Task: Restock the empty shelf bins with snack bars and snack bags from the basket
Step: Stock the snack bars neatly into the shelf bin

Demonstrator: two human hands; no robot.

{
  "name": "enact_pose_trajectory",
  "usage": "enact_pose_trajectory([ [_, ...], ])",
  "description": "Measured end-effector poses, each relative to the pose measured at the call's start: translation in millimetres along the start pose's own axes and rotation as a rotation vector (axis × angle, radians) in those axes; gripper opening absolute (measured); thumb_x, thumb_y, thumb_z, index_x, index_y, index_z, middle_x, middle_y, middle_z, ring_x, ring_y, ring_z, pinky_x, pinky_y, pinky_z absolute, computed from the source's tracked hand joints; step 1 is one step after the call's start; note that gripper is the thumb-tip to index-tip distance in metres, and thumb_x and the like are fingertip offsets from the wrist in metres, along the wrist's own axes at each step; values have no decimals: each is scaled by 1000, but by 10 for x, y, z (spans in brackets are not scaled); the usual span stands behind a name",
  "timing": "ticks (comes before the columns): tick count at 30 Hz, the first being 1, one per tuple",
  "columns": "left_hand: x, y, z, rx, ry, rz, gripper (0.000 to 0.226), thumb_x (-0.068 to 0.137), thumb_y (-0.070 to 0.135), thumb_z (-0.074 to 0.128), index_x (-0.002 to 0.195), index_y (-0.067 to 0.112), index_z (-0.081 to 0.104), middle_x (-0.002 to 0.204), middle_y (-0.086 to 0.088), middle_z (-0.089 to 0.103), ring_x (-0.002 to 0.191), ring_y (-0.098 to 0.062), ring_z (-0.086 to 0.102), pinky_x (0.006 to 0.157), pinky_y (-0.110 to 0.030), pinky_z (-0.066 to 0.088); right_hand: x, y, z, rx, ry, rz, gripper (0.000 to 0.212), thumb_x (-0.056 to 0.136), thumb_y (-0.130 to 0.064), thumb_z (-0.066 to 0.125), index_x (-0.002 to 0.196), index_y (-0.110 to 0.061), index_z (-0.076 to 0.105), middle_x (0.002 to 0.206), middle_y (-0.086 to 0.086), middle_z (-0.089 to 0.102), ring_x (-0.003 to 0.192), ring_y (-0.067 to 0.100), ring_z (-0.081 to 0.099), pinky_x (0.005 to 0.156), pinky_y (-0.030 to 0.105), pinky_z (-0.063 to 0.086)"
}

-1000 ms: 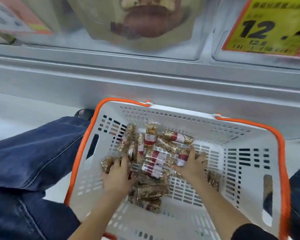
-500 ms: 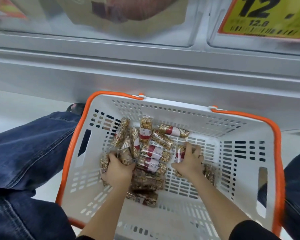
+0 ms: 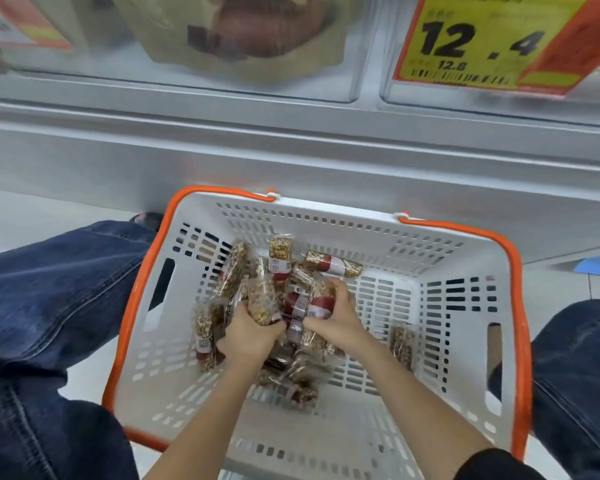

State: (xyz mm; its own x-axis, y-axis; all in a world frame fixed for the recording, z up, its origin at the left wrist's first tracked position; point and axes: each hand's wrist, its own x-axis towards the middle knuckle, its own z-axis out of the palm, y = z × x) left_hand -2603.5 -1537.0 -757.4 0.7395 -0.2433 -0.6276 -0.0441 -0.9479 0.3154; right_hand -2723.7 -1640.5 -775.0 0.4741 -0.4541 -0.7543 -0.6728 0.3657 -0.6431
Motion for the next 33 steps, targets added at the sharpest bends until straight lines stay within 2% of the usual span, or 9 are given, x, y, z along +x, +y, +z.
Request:
enact_pose_trajectory([
  [8,-523,885,-652,-201,-233,447,52,68,24,77,114,18,52,98,5,67,73,-1,60,56,-11,46,-737,-807,-642,-47,-106,-243,87,83,-15,64,147,-44,12,127,-14,41,113,9,53,89,24,47],
  [11,-830,1079,-957,-336,-248,517,51,71,35,73,117,24,52,96,9,66,83,-6,63,69,-20,50,-1099,-1246,-939,-253,-148,-339,86,86,-22,62,147,-46,7,142,-15,26,124,4,36,95,22,36],
  [14,-1188,1312,-1245,-472,-254,603,53,58,45,69,107,26,59,95,6,70,86,-10,66,83,-35,54,-1519,-1687,-1172,-400,-123,-385,97,71,-41,64,145,-52,3,147,-9,29,127,13,42,105,36,39],
  [17,-1526,1582,-1524,-560,-263,705,23,71,32,72,92,23,67,83,7,71,73,-2,65,64,-15,51,-1980,-2029,-1352,-424,-99,-444,101,63,-46,61,147,-42,5,133,-8,44,111,9,51,92,25,44],
  [19,-1759,1804,-1673,-567,-282,757,19,74,27,71,92,20,67,83,6,71,77,-7,65,65,-16,49,-2249,-2176,-1530,-476,-26,-480,91,73,-43,59,146,-42,5,131,-7,45,107,10,50,84,19,42],
  [22,-2068,2181,-1784,-624,-310,829,24,72,28,70,94,18,68,92,1,73,87,-13,68,79,-28,51,-2585,-2298,-1863,-422,101,-601,86,65,-45,60,140,-48,20,130,-13,50,109,4,52,93,25,43],
  [27,-2436,2924,-1813,-664,-310,899,40,63,38,68,93,11,67,88,-1,73,79,-15,69,70,-29,53,-2925,-2420,-2390,-212,227,-732,77,57,-38,62,129,-52,40,118,-14,60,99,-1,62,84,24,48],
  [31,-2543,3536,-1687,-610,-364,842,42,75,35,66,105,7,54,98,-8,59,88,-20,58,72,-33,45,-2837,-2505,-2798,-168,479,-700,85,76,-34,67,148,-36,21,130,-11,49,110,7,54,86,24,40],
  [33,-2533,3781,-1585,-602,-364,829,39,78,33,64,104,8,48,93,-5,52,83,-19,52,65,-30,40,-2699,-2551,-2938,-172,611,-683,75,81,-28,65,145,-21,28,127,-5,50,102,13,55,77,24,42],
])
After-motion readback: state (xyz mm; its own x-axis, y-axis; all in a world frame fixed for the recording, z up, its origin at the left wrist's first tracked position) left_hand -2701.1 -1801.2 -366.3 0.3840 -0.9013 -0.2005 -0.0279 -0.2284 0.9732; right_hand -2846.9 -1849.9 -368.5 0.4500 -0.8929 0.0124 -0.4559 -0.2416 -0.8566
